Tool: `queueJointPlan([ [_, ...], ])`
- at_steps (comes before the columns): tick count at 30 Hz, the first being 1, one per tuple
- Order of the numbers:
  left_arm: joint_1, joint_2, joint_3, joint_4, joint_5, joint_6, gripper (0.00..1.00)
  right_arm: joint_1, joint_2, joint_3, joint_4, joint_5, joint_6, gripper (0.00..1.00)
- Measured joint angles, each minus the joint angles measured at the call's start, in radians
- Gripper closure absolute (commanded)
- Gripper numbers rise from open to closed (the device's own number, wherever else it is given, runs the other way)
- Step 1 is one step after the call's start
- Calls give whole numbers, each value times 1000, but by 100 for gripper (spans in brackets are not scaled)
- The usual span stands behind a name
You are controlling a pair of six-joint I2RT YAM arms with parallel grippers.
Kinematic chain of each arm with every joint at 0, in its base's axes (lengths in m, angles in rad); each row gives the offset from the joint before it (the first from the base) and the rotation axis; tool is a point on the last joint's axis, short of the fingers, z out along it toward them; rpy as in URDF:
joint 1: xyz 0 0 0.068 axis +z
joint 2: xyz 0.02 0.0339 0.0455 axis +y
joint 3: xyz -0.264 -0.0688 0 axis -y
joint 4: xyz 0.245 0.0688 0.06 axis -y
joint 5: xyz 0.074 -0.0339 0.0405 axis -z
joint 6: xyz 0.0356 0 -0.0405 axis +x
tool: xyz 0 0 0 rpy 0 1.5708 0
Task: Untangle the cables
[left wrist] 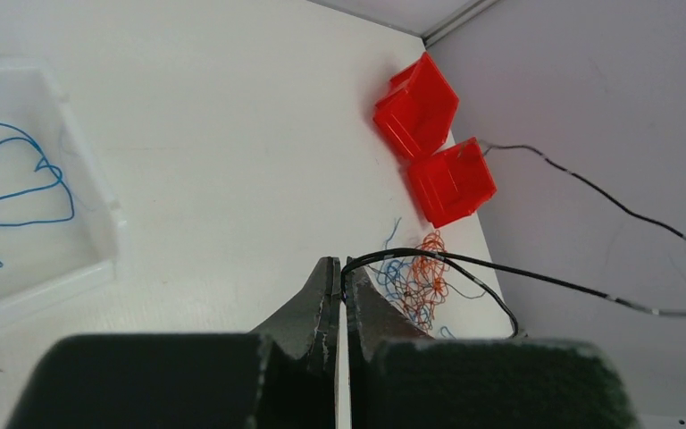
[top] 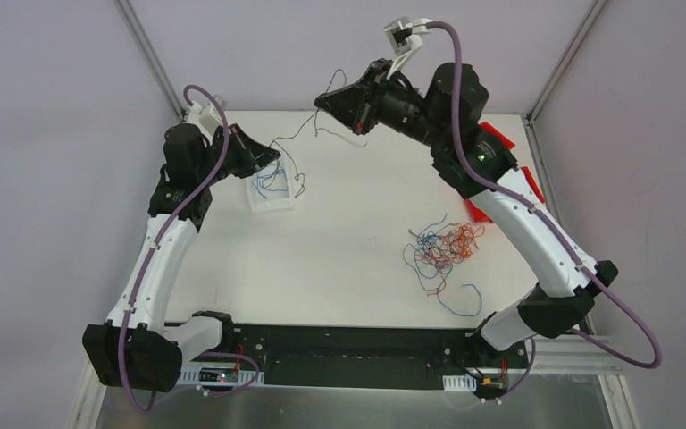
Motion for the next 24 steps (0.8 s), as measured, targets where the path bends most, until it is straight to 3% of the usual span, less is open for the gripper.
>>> queueJointPlan([
  [3,-2,-1,-44,58,18,-35,100,-34,-35,-54,10,2,44,100],
  [9,-45,-5,-153,159,8,-67,100,-99,-55,-442,77,14,180,100],
  [12,-107,2,-206,171,-26,-65,100,-124,-5,-560,69,11,238,100],
  [18,-227,106,-234,169,-146,21,100,-135,114,-544,26,-21,271,92],
  [24,-263,185,-247,127,-237,131,100,-134,135,-568,49,-76,275,89],
])
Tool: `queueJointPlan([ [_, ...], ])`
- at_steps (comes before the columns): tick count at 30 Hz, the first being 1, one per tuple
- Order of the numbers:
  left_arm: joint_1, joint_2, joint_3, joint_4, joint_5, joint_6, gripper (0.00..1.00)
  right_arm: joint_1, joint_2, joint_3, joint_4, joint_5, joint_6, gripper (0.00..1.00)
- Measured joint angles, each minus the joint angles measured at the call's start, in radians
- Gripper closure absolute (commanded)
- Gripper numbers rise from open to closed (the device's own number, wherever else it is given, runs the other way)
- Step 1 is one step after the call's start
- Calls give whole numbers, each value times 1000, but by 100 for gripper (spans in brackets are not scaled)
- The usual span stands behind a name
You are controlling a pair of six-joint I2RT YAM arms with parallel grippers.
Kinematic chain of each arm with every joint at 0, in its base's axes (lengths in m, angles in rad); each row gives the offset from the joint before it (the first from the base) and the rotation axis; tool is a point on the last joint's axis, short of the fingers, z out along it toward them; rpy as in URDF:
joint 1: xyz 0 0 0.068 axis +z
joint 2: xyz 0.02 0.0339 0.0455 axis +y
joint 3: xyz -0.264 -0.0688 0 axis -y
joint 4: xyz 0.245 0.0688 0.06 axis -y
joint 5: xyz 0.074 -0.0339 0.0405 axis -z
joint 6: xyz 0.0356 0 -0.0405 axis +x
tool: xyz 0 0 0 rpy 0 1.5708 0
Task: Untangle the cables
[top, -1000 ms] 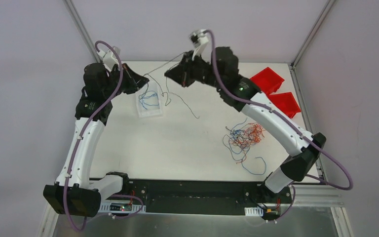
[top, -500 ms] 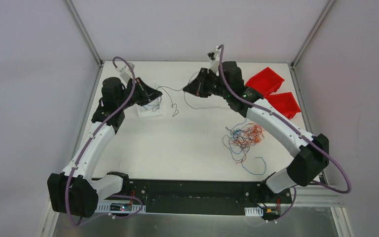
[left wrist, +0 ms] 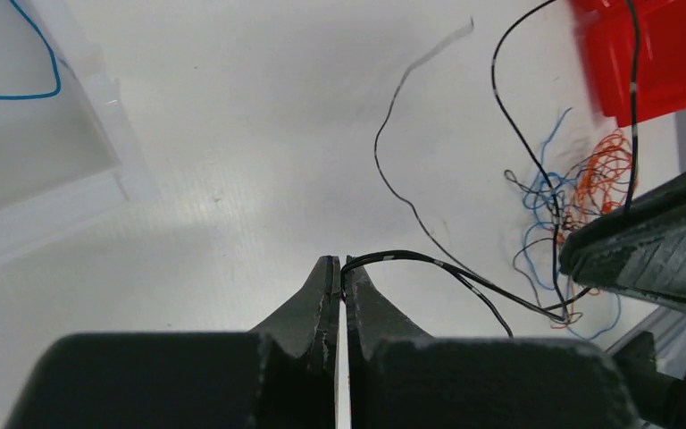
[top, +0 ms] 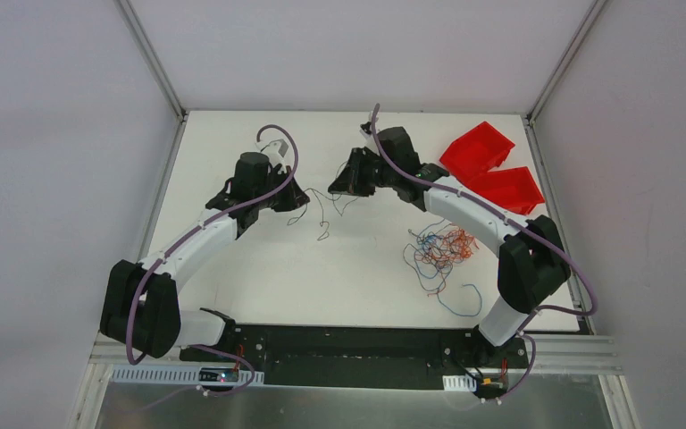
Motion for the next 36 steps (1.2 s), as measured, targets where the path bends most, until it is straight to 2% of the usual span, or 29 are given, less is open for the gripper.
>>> queueJointPlan([
  [2,-7,27,0,-10,-24,27,100,0,1,-50,34,-22,5,83],
  [4,-16,56,0,-11,-42,47,100,0,5,-98,51,-42,13,74],
  [7,-40,114,1,-16,-61,72,100,0,35,-145,72,-71,22,43],
  [9,-59,149,2,-26,-71,84,100,0,62,-164,85,-89,27,32],
  [12,-79,180,2,-40,-79,103,100,0,80,-189,99,-104,26,26],
  [15,-85,185,6,-52,-78,111,100,1,85,-202,106,-107,21,25],
  [21,-84,185,35,-58,-76,125,100,6,97,-203,122,-107,1,32],
  [25,-84,185,47,-64,-61,126,100,22,130,-203,123,-99,-15,41],
  [27,-84,185,52,-71,-52,125,100,31,145,-203,122,-90,-24,60],
  [30,-85,185,57,-71,-37,125,100,41,153,-202,123,-78,-37,100],
  [31,-84,185,58,-72,-35,125,98,43,153,-202,126,-72,-37,100],
  [34,-85,185,58,-74,-35,126,61,44,152,-203,144,-48,-32,100],
  [36,-84,184,58,-79,-43,126,44,43,139,-215,154,-20,-33,100],
])
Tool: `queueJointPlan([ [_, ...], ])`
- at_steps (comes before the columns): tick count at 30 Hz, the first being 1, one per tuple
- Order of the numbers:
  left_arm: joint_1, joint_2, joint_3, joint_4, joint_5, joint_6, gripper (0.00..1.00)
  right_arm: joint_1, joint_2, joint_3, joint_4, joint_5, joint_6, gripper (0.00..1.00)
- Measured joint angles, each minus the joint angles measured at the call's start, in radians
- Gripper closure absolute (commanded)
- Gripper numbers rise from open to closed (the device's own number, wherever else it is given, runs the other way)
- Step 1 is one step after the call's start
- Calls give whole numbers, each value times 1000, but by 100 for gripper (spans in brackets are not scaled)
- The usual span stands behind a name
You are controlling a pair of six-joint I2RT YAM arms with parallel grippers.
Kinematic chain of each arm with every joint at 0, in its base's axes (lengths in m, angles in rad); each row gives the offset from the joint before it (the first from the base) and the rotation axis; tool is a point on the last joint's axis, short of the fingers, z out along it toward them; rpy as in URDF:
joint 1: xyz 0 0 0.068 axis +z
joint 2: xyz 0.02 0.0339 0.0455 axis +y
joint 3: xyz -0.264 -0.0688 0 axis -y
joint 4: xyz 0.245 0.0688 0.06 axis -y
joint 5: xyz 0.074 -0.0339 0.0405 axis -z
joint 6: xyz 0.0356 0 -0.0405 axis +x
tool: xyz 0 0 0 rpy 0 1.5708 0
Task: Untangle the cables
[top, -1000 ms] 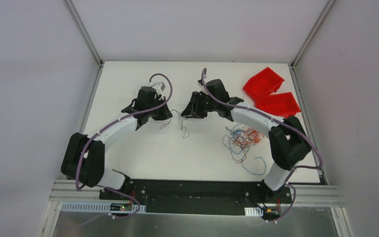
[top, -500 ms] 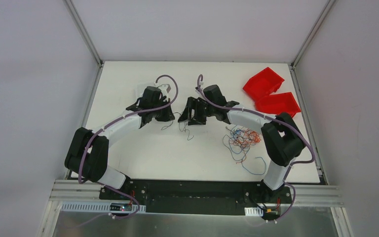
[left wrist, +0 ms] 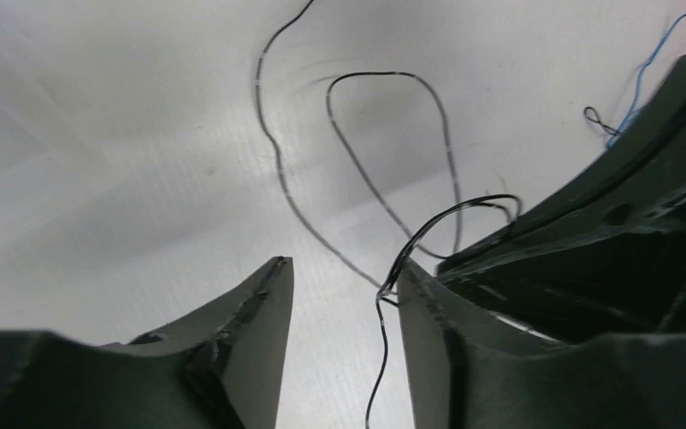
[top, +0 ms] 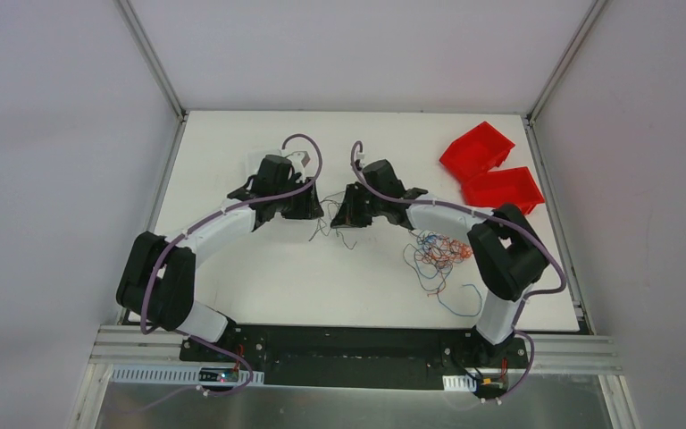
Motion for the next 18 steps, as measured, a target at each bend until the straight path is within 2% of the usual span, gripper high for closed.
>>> queueJointPlan([
  [2,0,-11,0,-11,-25,-4,31,-6,-31,-16,-11,26,-5,100],
  [6,2,-108,0,-51,-99,-6,14,-50,-117,-21,-53,40,-21,100],
  [11,9,-276,9,-89,-148,-8,8,-182,-216,34,-157,27,-46,100],
  [18,9,-401,18,-117,-159,-20,7,-431,-241,265,-336,-6,-75,100],
])
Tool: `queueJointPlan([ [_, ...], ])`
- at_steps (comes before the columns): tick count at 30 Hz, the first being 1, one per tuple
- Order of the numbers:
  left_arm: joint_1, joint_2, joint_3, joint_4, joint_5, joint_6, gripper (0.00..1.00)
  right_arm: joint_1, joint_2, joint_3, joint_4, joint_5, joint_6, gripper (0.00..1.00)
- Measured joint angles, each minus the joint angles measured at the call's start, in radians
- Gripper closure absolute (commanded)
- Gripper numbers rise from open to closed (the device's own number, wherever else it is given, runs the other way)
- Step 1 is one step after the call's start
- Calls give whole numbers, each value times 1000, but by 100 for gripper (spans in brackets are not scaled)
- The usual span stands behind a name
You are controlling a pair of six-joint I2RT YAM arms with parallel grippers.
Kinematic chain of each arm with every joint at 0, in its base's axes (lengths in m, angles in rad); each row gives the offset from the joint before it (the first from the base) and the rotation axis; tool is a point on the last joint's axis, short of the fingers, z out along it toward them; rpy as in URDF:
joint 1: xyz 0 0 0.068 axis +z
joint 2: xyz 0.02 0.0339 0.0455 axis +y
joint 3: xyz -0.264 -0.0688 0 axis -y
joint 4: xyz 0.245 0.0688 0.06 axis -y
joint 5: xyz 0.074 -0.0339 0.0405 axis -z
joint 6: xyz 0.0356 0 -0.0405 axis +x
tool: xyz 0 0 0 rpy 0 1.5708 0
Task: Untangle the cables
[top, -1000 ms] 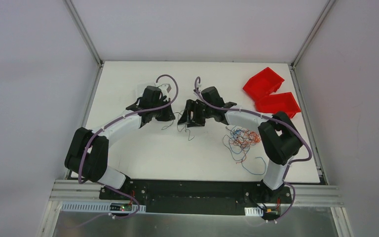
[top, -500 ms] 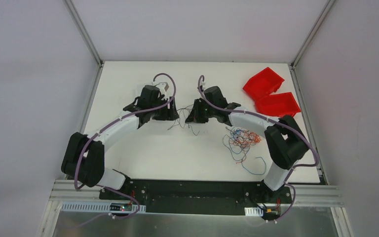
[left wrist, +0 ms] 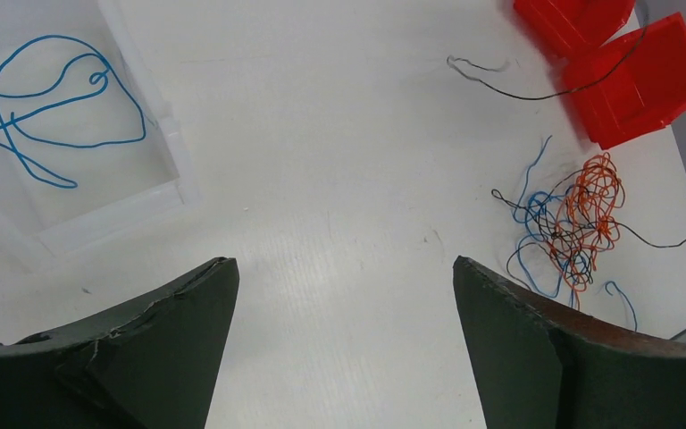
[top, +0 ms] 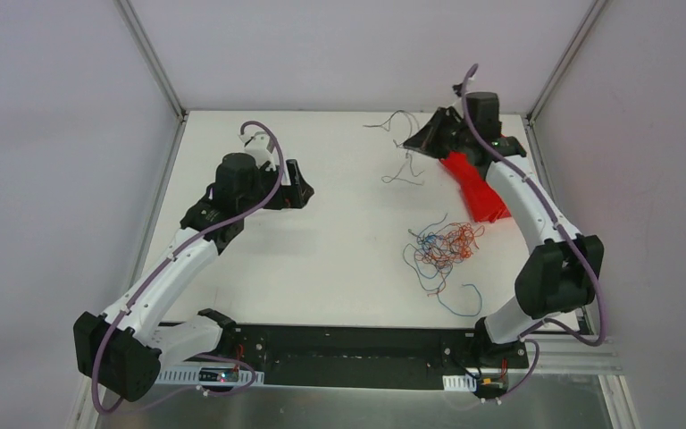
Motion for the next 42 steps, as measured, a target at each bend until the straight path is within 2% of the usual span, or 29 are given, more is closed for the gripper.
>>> queueJointPlan([
  [9,0,-14,-1,-25,6,-17,9,-323,33,209,-97,-126,49,100],
  [16,0,-12,-1,-25,18,-17,9,-403,121,391,-113,-196,119,100],
  [22,0,32,-1,-23,56,-26,9,-404,131,403,-178,-181,101,100],
  [28,-1,90,-13,15,90,-46,9,-352,114,199,-200,-77,37,100],
  [30,-1,122,-12,46,103,-60,10,-321,124,142,-212,-33,24,96],
  [35,-11,227,-11,96,133,-94,10,-254,203,142,-225,60,2,92],
  [40,-23,244,-11,119,142,-106,10,-185,364,261,-235,197,-32,74],
  [42,-23,244,-11,132,142,-106,10,-159,425,311,-248,249,-52,61],
])
